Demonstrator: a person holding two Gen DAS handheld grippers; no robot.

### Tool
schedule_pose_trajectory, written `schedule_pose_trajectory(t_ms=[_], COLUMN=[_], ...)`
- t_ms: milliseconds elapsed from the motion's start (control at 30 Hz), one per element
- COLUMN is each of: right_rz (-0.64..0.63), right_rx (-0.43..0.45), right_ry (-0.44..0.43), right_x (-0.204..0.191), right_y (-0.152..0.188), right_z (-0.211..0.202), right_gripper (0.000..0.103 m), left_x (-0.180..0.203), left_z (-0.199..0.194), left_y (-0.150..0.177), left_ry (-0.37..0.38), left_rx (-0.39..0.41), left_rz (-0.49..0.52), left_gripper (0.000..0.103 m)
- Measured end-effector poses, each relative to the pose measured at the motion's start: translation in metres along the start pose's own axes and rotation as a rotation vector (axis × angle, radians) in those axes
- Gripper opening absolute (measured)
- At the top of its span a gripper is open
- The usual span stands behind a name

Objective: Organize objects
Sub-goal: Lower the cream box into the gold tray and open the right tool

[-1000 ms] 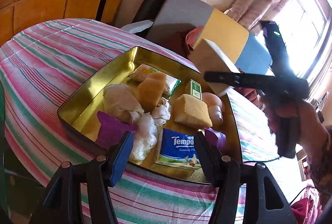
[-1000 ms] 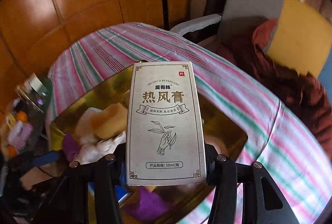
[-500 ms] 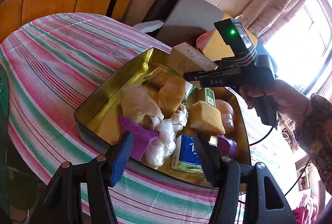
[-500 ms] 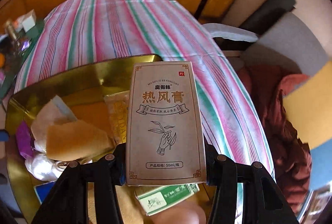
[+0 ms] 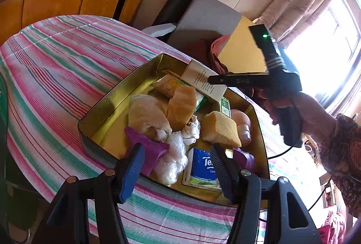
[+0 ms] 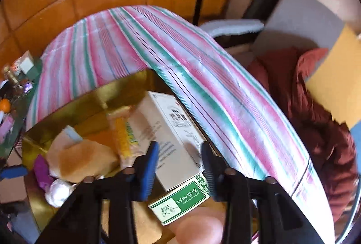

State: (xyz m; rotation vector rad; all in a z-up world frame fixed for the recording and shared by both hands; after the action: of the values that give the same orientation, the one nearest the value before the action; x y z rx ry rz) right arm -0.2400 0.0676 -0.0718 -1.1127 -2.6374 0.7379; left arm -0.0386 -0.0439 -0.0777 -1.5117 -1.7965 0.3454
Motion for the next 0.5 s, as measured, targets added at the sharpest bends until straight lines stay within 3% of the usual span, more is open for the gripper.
schedule_pose_trajectory(t_ms=[100, 233, 400, 500], right_rz=[0.072, 0.118, 0.127, 0.198], right_rx=[-0.002, -0.049, -0.009, 0.073], right_ry=[-0.090, -0.185, 0.014, 0.040], right_x=[-0.003, -0.020, -0.019, -0.010], right_y=[-0.007, -0.005, 0.006, 0.009], right_z=[0.006, 0.014, -0.001, -0.021], right_gripper=[0.041, 0.049, 0.051, 0.052], left_x=[0.001, 0.002, 0.005, 0.009], left_z=[-0.001, -0.002, -0.007, -0.007], left_y=[-0.001, -0.001, -0.002, -0.002], left_ry=[0.000, 0.002, 0.003, 0.007], left_rx=[0.005, 0.005, 0.019, 0.017], left_rz=[0.006, 0.007, 0.016, 0.020], left_gripper=[0.061, 0.061, 0.061, 0.061])
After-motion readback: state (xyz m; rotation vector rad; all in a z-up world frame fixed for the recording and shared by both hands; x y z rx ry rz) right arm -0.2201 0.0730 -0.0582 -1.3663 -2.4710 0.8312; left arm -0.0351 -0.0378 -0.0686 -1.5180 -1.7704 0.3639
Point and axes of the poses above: each gripper's, at about its wrist camera, not at the fingertips, and z roughly the way its jaws point, x to its right, y to its underside, the point moved 6 cm from there along z, roughly the way its jaws point, and after that the axes turned 6 degrees about -y, right-handed, at the moved point
